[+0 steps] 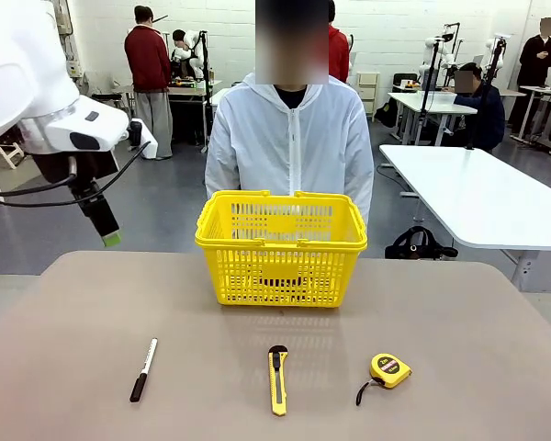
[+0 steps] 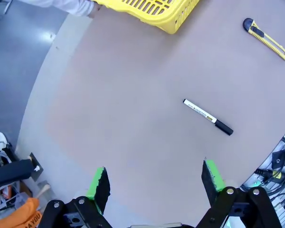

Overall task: Place the items the person wants into the basket.
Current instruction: Pick up the item the person points to and place it in the Market Basket.

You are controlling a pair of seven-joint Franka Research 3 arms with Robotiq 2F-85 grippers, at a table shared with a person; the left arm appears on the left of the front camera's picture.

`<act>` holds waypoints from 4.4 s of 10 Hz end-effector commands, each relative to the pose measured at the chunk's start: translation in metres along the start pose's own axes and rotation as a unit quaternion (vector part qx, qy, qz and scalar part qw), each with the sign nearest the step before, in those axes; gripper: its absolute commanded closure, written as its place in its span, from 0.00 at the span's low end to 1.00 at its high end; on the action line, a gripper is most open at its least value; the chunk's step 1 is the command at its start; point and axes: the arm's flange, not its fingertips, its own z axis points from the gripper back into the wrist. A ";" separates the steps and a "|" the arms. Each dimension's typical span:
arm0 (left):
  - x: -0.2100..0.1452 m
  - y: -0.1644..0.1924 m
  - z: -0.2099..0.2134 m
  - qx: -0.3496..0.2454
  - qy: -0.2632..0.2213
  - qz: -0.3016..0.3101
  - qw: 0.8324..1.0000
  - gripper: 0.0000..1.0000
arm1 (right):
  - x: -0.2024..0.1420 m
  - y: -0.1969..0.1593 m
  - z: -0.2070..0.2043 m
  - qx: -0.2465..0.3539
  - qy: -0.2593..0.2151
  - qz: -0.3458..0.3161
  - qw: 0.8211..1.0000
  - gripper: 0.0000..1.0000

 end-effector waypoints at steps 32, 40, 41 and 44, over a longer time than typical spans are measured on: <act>-0.165 0.103 0.122 -0.216 -0.192 -0.032 0.957 0.00 | -0.001 0.001 -0.002 0.014 -0.006 0.006 1.000 0.00; -0.165 0.103 0.122 -0.216 -0.192 -0.032 0.957 0.00 | -0.001 0.001 -0.002 0.014 -0.006 0.006 1.000 0.00; -0.165 0.103 0.122 -0.216 -0.192 -0.032 0.957 0.00 | -0.001 0.001 -0.002 0.014 -0.006 0.006 1.000 0.00; -0.165 0.103 0.122 -0.216 -0.192 -0.032 0.957 0.00 | -0.001 0.001 -0.002 0.014 -0.006 0.006 1.000 0.00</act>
